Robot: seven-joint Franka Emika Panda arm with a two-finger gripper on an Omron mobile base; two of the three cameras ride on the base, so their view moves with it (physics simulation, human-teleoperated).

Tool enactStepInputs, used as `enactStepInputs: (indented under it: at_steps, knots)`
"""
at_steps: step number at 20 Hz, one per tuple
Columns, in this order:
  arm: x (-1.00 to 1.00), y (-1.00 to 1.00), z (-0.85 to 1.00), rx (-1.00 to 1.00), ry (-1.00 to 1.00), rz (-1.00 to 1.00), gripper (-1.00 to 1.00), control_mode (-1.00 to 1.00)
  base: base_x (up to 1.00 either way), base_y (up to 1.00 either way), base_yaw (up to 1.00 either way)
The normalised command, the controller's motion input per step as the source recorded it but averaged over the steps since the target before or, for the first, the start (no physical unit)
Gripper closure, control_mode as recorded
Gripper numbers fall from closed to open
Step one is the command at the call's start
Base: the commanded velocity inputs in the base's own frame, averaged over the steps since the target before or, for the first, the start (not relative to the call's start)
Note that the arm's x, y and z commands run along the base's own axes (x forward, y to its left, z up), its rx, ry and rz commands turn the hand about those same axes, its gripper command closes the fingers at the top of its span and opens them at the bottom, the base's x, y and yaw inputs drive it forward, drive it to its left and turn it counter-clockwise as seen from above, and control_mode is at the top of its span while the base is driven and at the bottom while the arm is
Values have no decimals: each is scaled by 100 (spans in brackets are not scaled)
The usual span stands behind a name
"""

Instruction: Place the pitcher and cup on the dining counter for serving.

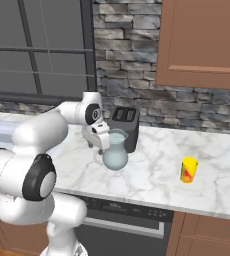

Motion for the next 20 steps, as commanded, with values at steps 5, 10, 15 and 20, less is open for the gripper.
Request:
enactStepInputs:
  at_steps: [5,10,15,20]
  knots:
    - [23,0,-29,-2,-3,-1,-100,-100,0,0,0]
    - [20,-4,-29,-5,-8,-2,-100,-100,0,0,0]
    - [19,-11,-30,-4,-3,-1,-100,-100,0,0,0]
    - [29,-8,-20,-1,0,-1,-100,-100,0,0,0]
